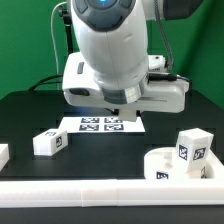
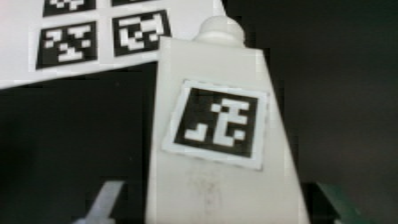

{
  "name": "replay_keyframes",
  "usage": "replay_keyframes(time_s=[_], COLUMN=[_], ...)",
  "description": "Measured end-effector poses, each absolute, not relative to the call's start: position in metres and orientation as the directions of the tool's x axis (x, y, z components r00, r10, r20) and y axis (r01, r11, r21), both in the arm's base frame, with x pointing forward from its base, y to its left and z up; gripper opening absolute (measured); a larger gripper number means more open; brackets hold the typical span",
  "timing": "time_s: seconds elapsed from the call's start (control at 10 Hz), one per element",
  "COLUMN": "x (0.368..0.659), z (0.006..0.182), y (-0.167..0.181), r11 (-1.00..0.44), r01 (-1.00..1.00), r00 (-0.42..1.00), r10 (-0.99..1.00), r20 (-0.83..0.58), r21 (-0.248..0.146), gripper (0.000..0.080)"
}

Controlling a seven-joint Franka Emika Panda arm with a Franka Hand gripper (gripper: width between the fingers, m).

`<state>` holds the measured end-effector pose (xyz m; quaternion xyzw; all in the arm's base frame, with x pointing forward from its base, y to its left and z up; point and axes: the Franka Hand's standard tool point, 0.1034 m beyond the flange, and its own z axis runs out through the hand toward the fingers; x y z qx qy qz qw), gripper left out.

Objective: Assemble stool

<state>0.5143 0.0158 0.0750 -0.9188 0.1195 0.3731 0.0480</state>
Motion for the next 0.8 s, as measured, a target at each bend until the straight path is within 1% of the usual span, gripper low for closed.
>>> replay_keyframes(time_s=[0.1,0.2,0.3,0.4,0.5,0.6,0.8], x=[0.519,0.522,0.532,0.535,0.540,0.542,0.548], z=[0.074,0.083,0.093,0.102,0.105,0.103,0.103], y=[0.013,0.014,0.018,0.020,0.022,0.023,0.026], r11=[-0.966,-0.966,-0.965,-0.966,-0.966,-0.966,-0.966], r01=[-0.257,-0.260,-0.260,-0.256,-0.255,-0.256,-0.251], r00=[0.743,0.766,0.811,0.836,0.869,0.894,0.946], r10=[-0.189,-0.195,-0.204,-0.205,-0.211,-0.218,-0.231], r20=[-0.642,-0.613,-0.549,-0.510,-0.447,-0.392,-0.228], r21=[-0.012,-0.017,-0.025,-0.032,-0.040,-0.045,-0.061], gripper=[0.0328,0.0328,0.0328,0.0328,0.0328,0.0328,0.0328])
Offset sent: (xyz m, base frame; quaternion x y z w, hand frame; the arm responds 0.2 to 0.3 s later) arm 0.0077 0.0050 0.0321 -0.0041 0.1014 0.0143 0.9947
